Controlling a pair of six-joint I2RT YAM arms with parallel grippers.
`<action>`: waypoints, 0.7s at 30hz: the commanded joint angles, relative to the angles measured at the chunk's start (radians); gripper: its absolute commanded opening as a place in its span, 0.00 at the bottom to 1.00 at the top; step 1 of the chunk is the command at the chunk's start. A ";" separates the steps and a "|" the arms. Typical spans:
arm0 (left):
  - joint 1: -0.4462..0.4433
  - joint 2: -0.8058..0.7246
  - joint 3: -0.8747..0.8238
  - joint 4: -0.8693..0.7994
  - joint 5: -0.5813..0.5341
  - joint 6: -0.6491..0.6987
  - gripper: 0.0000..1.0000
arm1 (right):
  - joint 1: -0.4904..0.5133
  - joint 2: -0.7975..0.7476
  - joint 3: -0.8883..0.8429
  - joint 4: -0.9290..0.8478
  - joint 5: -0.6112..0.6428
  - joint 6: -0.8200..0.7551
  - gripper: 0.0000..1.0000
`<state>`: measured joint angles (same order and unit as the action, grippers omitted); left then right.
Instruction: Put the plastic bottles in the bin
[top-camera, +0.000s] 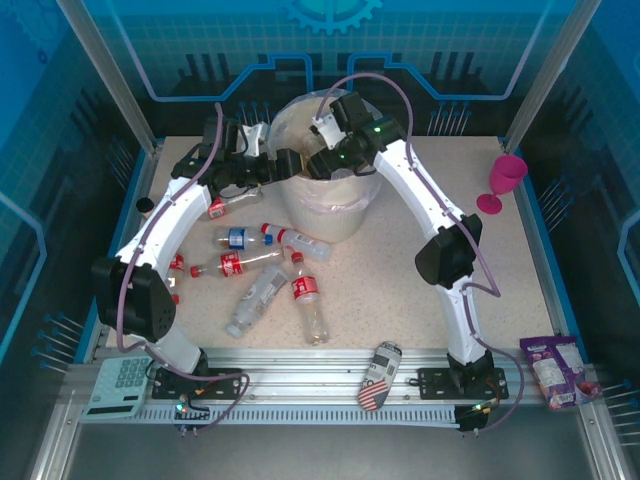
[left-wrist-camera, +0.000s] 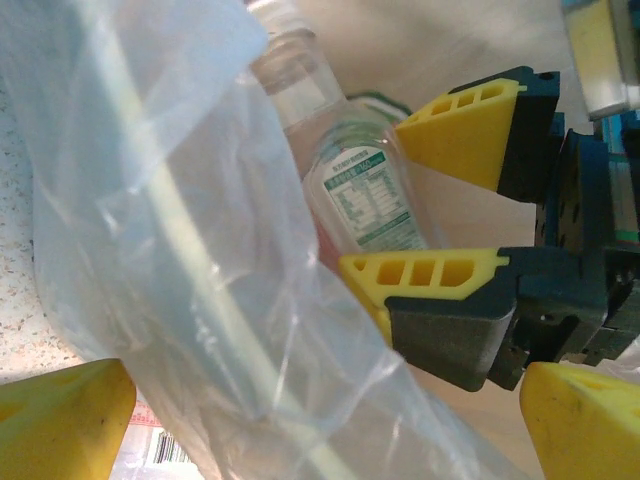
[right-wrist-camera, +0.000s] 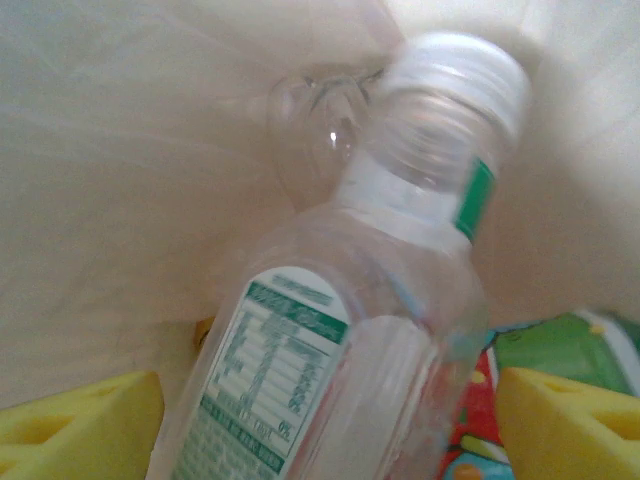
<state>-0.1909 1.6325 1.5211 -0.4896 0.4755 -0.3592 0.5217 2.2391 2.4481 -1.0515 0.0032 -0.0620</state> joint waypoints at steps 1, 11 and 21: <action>0.004 0.000 -0.029 -0.104 -0.033 0.049 0.99 | 0.000 0.010 -0.009 -0.030 0.032 -0.014 0.94; 0.003 0.006 -0.029 -0.104 -0.026 0.046 0.99 | 0.001 -0.068 0.038 -0.024 0.015 -0.018 1.00; 0.000 0.022 -0.029 -0.097 -0.021 0.034 0.99 | 0.000 -0.308 -0.021 0.069 -0.032 0.026 1.00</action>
<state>-0.1909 1.6318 1.5211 -0.4919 0.4759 -0.3595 0.5224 2.0533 2.4432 -1.0302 0.0063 -0.0563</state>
